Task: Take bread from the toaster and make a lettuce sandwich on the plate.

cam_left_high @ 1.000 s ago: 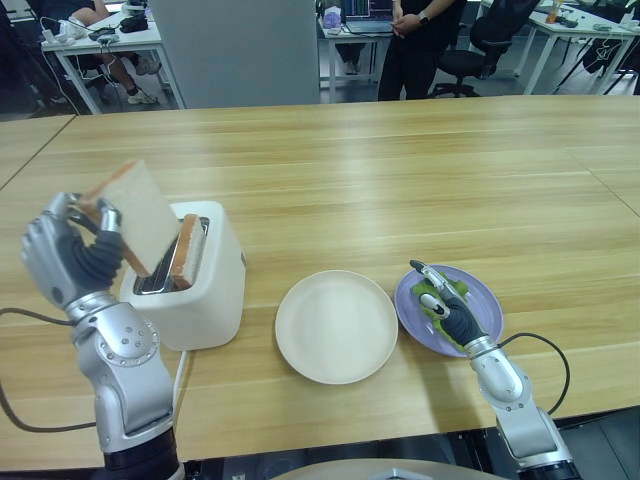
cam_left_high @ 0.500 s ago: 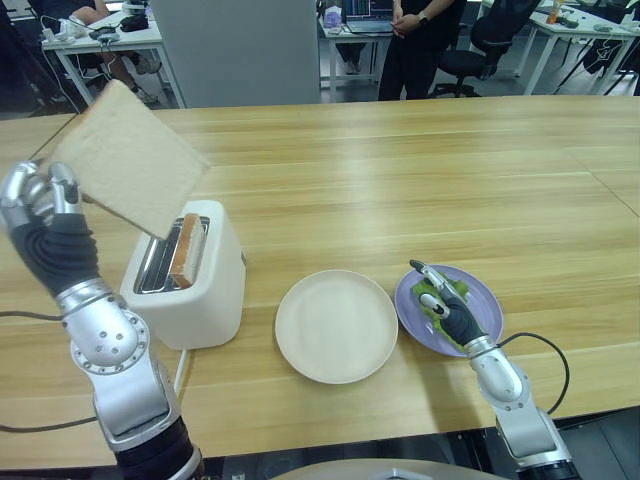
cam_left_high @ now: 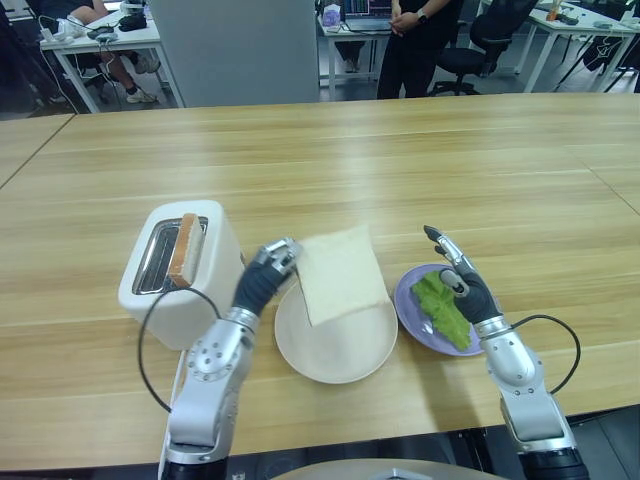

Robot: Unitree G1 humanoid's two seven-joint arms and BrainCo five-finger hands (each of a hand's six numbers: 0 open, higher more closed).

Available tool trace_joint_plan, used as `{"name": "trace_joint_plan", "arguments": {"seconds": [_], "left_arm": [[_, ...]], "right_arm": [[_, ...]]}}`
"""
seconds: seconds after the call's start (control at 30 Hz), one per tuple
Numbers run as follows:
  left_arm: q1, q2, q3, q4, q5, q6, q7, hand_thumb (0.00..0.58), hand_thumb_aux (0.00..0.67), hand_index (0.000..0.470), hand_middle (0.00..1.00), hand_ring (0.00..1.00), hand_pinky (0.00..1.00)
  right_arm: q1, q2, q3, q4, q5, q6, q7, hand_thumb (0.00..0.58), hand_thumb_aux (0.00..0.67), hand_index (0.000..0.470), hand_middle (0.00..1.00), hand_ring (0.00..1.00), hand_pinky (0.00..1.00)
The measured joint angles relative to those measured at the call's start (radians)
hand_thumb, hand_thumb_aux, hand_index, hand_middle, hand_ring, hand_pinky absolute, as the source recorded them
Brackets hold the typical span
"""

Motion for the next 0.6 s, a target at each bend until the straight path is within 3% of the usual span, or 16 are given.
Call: {"name": "trace_joint_plan", "arguments": {"seconds": [0.37,0.6], "left_arm": [[-0.040,0.039,-0.160,0.285,0.304,-0.134,0.116,0.580,0.670,0.460,1.00,1.00,1.00],[-0.069,0.069,-0.180,0.367,0.422,-0.155,0.165,0.580,0.670,0.460,1.00,1.00,1.00]], "right_arm": [[-0.009,-0.016,-0.002,-0.005,0.015,-0.001,0.016,0.000,0.000,0.000,0.00,0.00,0.00],[-0.024,-0.133,-0.068,-0.038,0.023,0.024,0.076,0.000,0.000,0.000,0.00,0.00,0.00]]}}
